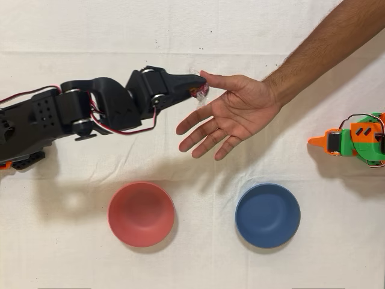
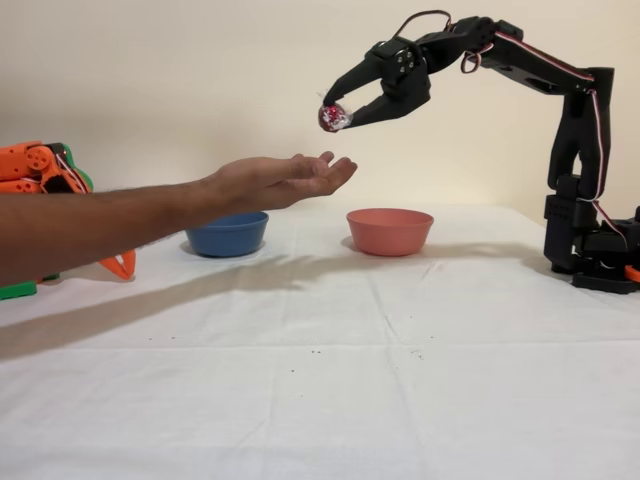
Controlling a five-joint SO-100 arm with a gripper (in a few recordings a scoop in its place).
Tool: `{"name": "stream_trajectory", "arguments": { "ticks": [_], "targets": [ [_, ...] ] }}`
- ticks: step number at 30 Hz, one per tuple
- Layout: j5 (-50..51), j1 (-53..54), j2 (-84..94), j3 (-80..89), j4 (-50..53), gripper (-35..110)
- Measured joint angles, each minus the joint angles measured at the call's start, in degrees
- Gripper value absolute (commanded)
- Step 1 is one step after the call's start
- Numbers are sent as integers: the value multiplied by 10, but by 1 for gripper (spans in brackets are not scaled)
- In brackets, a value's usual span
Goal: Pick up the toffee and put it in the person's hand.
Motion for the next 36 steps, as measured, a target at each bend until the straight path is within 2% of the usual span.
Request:
{"name": "stream_trajectory", "arguments": {
  "ticks": [24, 36],
  "targets": [
    [-79, 36, -70, 11, -114, 13],
    [-83, 36, -70, 15, -120, 15]
  ]
}}
